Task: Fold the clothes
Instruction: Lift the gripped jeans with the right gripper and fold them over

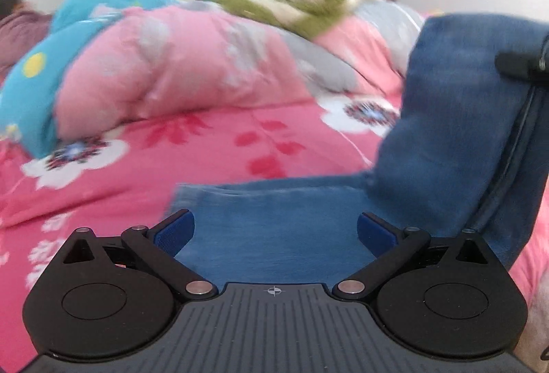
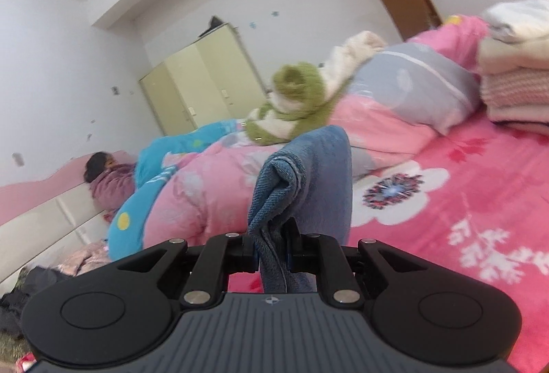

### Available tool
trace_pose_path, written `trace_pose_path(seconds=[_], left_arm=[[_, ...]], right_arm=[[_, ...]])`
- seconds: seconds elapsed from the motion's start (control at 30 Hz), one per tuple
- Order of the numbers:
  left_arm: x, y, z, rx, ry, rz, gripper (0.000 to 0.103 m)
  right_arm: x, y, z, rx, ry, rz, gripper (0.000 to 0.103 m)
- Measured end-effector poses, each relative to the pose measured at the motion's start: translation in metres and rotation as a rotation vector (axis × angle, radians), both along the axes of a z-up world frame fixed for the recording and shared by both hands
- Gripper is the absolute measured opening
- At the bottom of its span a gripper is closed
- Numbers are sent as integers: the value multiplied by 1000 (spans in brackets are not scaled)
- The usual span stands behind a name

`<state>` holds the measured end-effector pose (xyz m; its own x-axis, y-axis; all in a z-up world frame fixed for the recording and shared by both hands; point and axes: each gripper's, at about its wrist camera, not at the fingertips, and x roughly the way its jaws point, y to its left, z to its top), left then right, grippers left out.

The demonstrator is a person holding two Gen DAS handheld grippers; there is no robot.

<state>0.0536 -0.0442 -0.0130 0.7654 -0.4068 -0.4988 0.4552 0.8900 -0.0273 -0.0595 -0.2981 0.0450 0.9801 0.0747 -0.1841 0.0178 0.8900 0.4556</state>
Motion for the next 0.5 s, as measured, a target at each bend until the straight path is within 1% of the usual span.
trace_pose_path(seconds=[0.17, 0.27, 0.33, 0.4, 0.47, 0.5], left_arm=[[0, 52, -3, -78, -10, 136, 101], [4, 74, -14, -124, 33, 186, 98], [7, 88, -21, -172, 70, 206, 89], [10, 100, -27, -229, 105, 218, 79], [12, 112, -32, -290, 139, 212, 74], [14, 116, -33, -316, 150, 209, 67]], right_arm=[[19, 32, 5, -18, -1, 87, 14], [34, 55, -1, -23, 22, 159, 14], [47, 73, -8, -34, 53, 212, 13], [63, 97, -19, -77, 96, 263, 13], [77, 120, -31, -123, 139, 310, 12], [82, 131, -36, -160, 159, 320, 12]])
